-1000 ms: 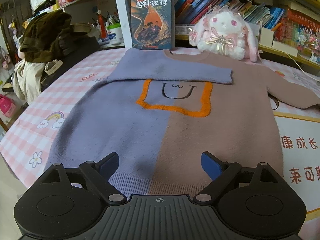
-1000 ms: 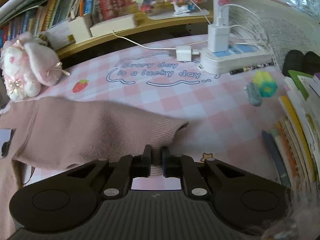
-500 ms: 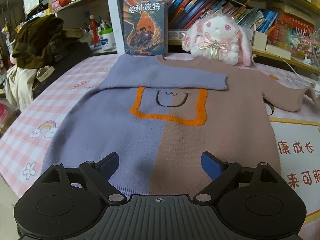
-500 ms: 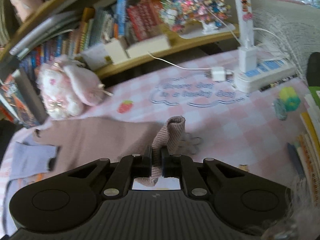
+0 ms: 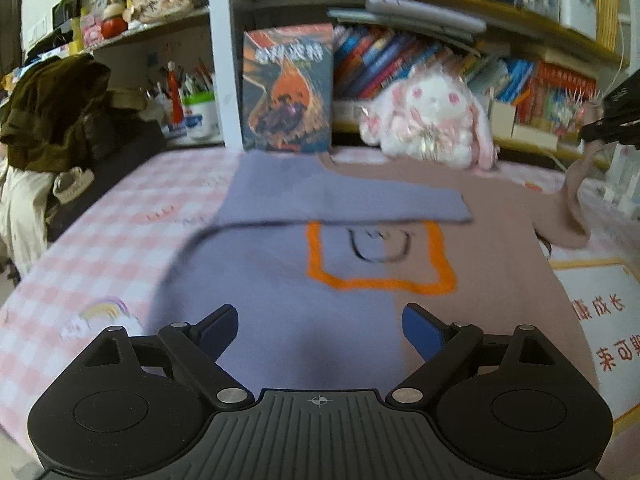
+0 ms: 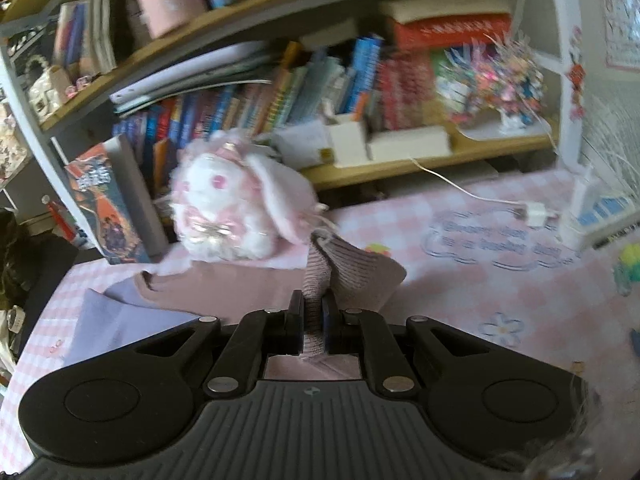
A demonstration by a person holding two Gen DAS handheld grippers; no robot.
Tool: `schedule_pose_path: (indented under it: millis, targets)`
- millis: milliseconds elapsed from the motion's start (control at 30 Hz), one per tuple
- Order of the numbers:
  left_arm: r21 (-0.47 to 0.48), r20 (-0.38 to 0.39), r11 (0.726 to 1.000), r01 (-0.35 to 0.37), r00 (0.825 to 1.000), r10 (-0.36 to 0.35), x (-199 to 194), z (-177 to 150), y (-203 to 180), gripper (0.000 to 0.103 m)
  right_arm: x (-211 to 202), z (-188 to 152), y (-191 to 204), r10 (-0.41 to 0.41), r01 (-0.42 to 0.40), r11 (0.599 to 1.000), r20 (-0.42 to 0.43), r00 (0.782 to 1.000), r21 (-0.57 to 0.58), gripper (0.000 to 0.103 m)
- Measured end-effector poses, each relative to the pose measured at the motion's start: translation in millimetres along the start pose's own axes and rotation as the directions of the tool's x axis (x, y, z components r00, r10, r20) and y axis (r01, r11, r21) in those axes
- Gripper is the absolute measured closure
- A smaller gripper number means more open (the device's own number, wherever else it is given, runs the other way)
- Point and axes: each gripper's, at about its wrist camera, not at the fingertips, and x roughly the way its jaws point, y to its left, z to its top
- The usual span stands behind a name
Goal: Fold clothes
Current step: 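Carry the pink sleeve across the sweater body toward the collar, then open the right gripper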
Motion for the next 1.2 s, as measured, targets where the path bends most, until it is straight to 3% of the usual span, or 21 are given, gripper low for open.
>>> schedule_pose_path:
  millis: [567, 1200]
  targets:
    - [-0.002, 0.063, 0.997, 0.079, 0.995, -0.079, 17, 13, 105, 0.011, 41, 4, 176, 0.041, -0.035, 0.991, 0.043, 0.998, -0.131, 0.095]
    - [-0.068, 0.036, 0.997, 0.031, 0.999, -0.029, 16, 2, 160, 0.011, 113, -25, 276, 0.081, -0.093, 0.972, -0.067, 0.994, -0.215, 0.095]
